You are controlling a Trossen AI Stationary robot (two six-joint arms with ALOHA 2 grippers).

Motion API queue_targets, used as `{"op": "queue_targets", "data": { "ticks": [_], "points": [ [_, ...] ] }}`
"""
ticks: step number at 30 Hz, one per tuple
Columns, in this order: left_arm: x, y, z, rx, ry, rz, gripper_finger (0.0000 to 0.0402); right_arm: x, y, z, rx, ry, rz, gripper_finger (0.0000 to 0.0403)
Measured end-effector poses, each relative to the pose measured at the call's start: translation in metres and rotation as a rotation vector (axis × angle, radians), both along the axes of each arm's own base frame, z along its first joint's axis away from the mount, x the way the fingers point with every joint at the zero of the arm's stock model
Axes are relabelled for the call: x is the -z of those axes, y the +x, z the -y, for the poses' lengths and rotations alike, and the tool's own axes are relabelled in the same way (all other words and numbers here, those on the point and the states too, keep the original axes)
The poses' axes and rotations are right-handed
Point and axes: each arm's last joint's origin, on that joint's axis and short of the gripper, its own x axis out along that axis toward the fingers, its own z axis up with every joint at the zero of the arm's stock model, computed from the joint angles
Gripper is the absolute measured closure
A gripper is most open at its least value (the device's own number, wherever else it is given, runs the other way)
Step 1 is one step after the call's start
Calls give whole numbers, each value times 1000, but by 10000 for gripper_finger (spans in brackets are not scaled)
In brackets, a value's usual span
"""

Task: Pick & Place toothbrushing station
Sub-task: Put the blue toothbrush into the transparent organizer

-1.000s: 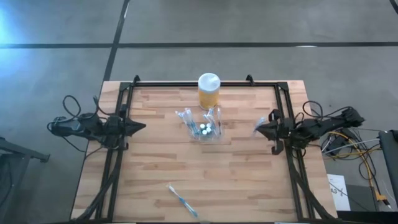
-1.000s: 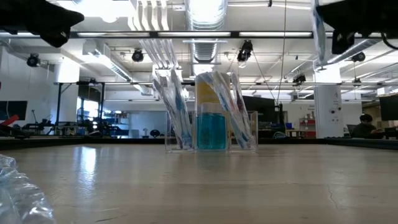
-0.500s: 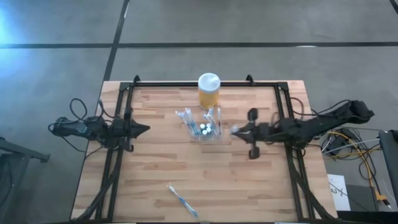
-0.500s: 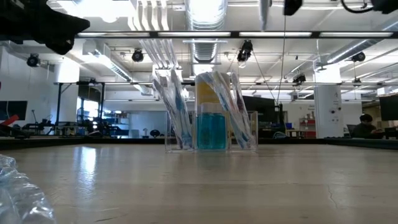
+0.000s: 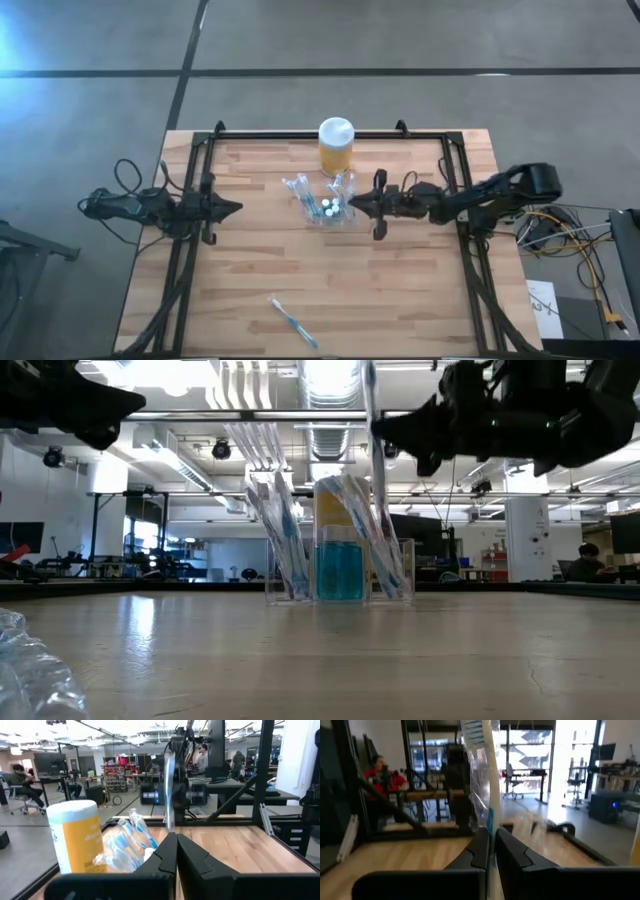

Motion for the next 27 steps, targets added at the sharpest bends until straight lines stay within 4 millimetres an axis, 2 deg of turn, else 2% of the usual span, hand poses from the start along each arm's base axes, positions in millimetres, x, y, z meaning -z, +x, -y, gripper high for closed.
{"op": "queue_targets", "data": {
  "ticks": [8,27],
  "points": [
    [0,1,0,-3,12,17,394,36,-2,5,119,18,-41,390],
    [-1,0,-1,-29,-33,25,394,77,-1,7,123,57,-180,390]
  ]
}}
